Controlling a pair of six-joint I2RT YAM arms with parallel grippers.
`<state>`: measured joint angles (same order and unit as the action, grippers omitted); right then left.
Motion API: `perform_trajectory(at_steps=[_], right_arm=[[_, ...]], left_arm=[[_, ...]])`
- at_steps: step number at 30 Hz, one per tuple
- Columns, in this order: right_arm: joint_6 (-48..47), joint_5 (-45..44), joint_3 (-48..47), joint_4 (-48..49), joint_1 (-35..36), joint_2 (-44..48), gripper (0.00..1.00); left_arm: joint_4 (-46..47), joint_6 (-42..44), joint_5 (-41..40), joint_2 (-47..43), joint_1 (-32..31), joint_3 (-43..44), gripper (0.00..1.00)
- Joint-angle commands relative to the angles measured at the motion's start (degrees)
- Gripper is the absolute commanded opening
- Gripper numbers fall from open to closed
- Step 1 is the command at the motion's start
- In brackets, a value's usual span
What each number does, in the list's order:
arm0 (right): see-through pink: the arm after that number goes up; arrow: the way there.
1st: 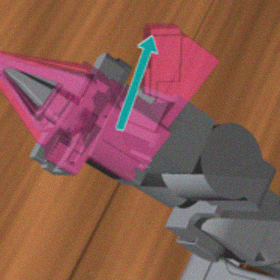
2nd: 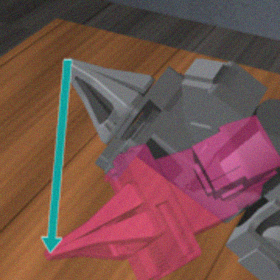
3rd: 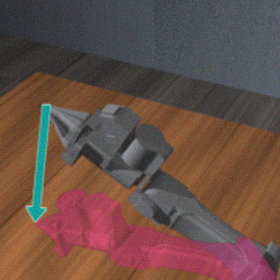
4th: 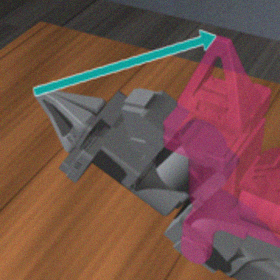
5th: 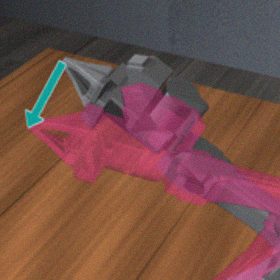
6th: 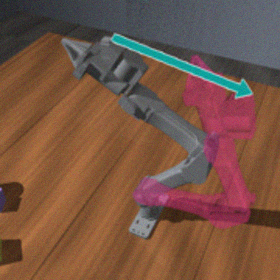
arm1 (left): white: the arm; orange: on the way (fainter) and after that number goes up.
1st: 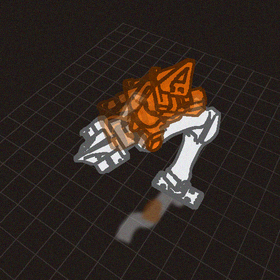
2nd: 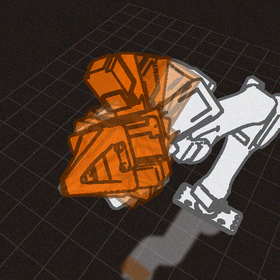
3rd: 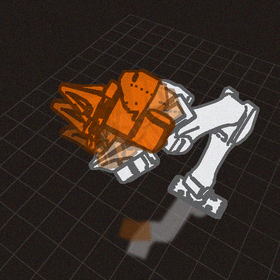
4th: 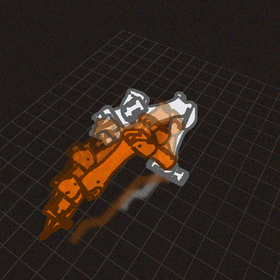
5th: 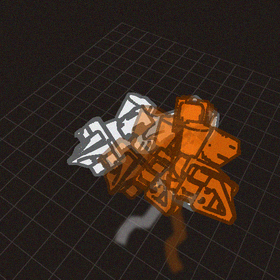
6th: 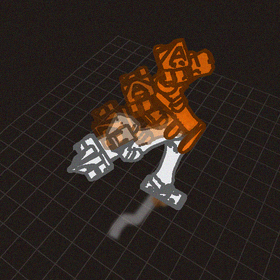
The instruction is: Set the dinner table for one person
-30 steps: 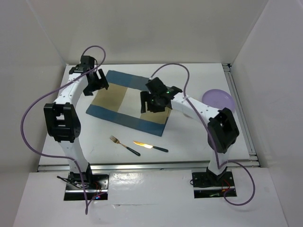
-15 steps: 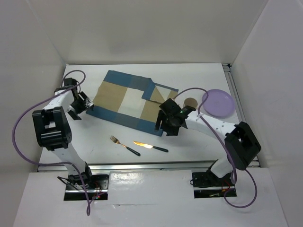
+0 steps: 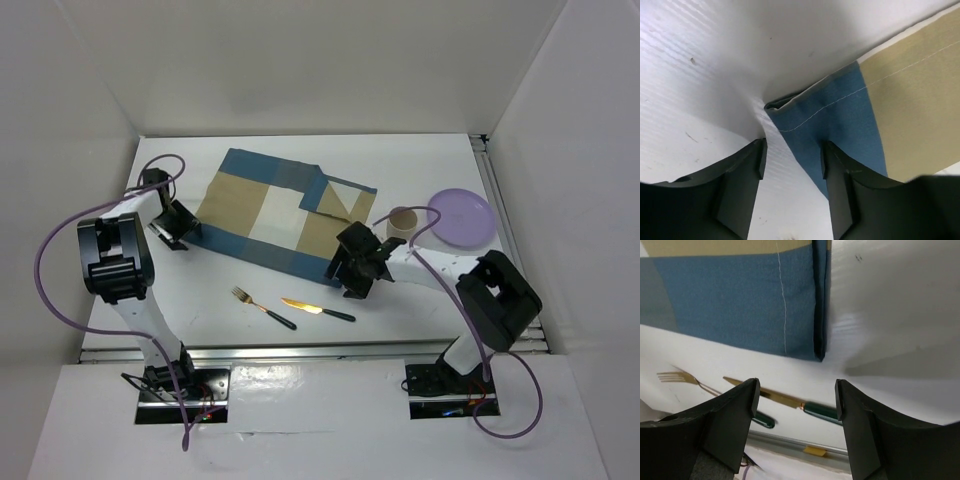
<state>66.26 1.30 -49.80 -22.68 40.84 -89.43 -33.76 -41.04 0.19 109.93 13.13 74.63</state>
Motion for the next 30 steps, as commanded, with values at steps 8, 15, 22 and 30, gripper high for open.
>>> perform_trajectory(at_steps=[8,15,22,30], right_arm=[[1.8,-4.5,-3.7,5.5,-0.4,-8.5,0.66],[4.4,-9.2,-3.7,3.8,-0.4,-9.5,0.26],[0.3,-13.9,-7.6,-1.0,-0.4,-4.3,0.0],[-10.2,-16.9,-11.6,-2.9,-0.4,3.8,0.0]], left_arm=[[3.3,-1.2,2.1,4.2,-0.1,-0.6,0.02],[2.2,-0.1,1.6,4.2,-0.1,0.4,0.0],[-0.8,0.5,-0.9,-3.6,-0.1,2.0,0.0],[-3.1,1.1,2.0,-13.1,0.9,5.4,0.0]])
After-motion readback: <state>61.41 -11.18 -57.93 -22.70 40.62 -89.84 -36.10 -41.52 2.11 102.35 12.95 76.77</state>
